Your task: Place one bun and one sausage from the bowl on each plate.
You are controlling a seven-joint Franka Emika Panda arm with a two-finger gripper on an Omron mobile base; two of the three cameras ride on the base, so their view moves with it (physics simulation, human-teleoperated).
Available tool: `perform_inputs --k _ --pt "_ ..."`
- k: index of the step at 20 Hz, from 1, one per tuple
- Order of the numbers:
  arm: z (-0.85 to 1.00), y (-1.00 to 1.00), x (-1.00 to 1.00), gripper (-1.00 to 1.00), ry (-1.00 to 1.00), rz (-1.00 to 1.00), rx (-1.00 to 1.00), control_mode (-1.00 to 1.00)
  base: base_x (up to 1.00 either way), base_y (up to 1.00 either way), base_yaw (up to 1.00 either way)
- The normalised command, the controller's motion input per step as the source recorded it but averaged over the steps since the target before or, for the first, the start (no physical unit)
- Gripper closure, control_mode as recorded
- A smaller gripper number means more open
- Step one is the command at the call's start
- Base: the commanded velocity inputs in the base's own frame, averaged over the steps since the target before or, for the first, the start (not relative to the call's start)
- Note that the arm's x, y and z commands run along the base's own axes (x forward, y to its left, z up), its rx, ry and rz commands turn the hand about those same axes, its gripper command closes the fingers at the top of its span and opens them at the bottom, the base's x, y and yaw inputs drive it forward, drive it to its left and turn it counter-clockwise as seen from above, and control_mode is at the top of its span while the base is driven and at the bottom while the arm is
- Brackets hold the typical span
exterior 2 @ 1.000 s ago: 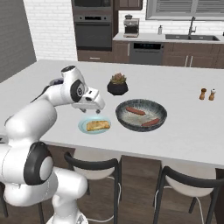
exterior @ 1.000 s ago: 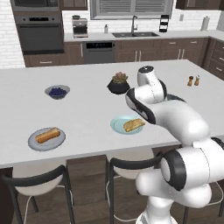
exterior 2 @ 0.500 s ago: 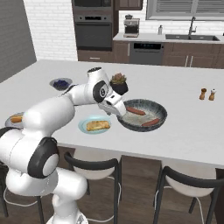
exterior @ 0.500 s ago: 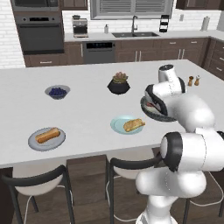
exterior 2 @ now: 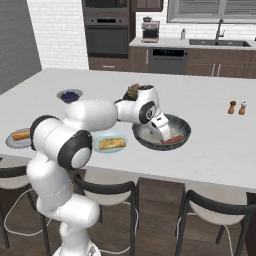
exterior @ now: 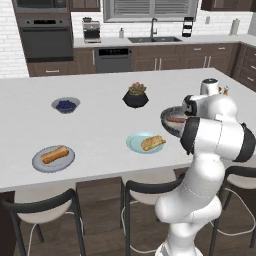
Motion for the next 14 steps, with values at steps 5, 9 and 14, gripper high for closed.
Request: perform_inputs --k 5,9,14 --pt "-0.01 -0.27 0.54 -1.00 0.09 0.00 0.03 -1.00 0.00 0.00 0.00" --pt "-0.36 0.00 0.47 -1.00 0.03 0.00 0.00 -1.00 0.00 0.00 0.00" --pt "-0.48 0.00 0.34 -1.00 0.03 0.00 0.00 -1.00 0.00 0.00 0.00"
